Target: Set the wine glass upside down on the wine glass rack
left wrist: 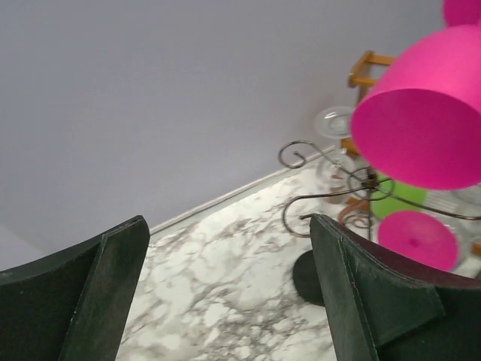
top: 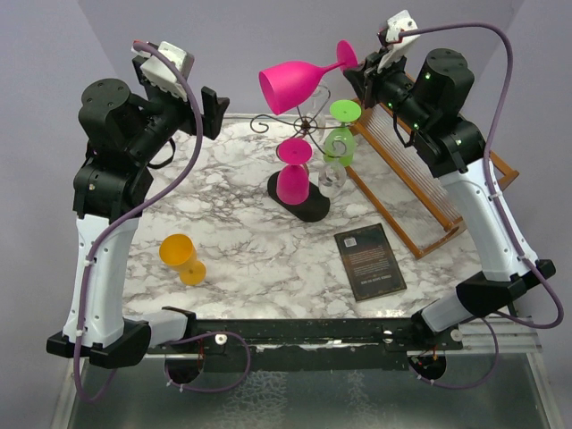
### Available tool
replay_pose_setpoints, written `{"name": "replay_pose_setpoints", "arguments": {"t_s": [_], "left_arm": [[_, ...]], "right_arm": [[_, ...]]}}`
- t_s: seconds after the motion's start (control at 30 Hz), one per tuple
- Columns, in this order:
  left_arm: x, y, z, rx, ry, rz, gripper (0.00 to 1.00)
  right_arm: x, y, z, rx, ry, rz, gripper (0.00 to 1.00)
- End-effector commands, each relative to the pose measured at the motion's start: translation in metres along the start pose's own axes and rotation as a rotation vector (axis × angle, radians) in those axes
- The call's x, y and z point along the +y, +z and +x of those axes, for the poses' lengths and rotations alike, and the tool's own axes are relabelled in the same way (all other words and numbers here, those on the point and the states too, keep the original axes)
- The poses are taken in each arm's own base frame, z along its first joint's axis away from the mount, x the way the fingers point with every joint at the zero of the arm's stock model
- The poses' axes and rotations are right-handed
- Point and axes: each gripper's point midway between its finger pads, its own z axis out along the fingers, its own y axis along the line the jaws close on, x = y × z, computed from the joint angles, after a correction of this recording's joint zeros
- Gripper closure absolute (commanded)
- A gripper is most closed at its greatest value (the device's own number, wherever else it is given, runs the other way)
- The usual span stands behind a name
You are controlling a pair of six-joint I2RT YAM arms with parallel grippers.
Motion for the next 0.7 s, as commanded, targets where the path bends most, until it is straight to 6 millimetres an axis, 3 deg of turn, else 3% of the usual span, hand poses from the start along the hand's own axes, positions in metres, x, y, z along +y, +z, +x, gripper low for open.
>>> {"name": "replay_pose_setpoints", "arguments": {"t_s": [0.0,0.2,0.37,0.67], "left_arm": [[0.042,-0.019,0.003,0.044,0.115,-0.223,0.08],[0.062,-0.025,0.03,0.118,0.12,-0.316,0.08],[0.074,-0.03,0.055,0.179,0.116,-0.363,0.08],[0.086,-0.036,0.056,0.189,0.114,-0.41,0.08]], "right_arm": [[-0.016,0.01,-0.029,-0.087,-0.198,0.083,0.99],[-0.022,0.039,-0.036,-0.111,-0.34,0.114,0.99],[-0.015,0.064,-0.038,-0.115,-0.412,0.142,0.99],[0.014,0.109,-0.025,-0.11,-0.556,0.17,0.99]]}}
